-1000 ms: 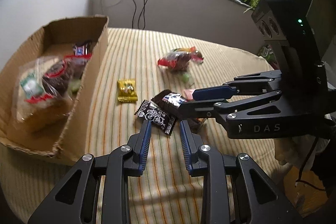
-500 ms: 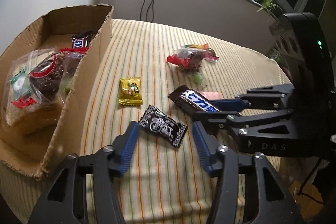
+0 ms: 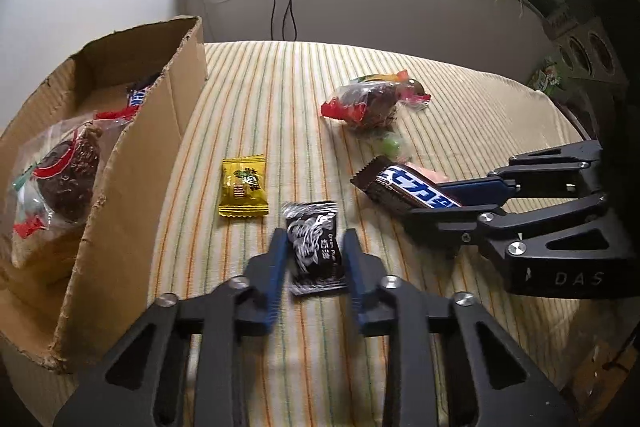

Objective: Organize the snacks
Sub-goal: 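Grasp the black candy packet with the left tool while the right tool grasps a Snickers bar, then carry the black packet and the Snickers bar over the box with both tools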

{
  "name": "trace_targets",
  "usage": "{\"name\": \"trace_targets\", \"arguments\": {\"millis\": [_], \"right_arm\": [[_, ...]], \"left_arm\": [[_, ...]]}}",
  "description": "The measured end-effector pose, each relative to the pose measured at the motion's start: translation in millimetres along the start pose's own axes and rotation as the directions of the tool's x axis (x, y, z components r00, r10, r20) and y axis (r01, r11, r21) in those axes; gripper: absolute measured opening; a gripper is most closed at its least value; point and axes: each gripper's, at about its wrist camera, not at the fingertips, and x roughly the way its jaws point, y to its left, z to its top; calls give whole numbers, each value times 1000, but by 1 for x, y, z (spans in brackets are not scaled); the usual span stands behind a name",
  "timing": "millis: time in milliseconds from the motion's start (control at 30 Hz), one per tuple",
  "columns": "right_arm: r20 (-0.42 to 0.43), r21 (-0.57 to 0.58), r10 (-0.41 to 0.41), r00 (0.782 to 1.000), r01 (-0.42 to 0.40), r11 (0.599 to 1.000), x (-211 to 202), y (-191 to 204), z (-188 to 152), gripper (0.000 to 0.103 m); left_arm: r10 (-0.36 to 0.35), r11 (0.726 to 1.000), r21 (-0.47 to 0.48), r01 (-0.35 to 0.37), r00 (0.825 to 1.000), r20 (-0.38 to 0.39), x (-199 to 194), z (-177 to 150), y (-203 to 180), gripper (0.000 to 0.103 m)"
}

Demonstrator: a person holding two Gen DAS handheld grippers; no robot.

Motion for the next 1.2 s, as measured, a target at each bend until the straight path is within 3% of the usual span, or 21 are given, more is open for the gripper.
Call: {"name": "trace_targets", "arguments": {"millis": [367,633,1200], "right_arm": [[21,3,-10,1000,10,1000,-11,8,0,29],[74,-20,-9,997,11,1000,-34,22,12,29],[161,-67,-8,987,19,998,-43,63,79,29]], "left_arm": [[-23,1000,-9,24,999,34,-18,0,3,23],[-36,999,-15,38,994,106,-51,6,11,23],[55,995,-96,-35,974,218,-92,29,79,23]]}}
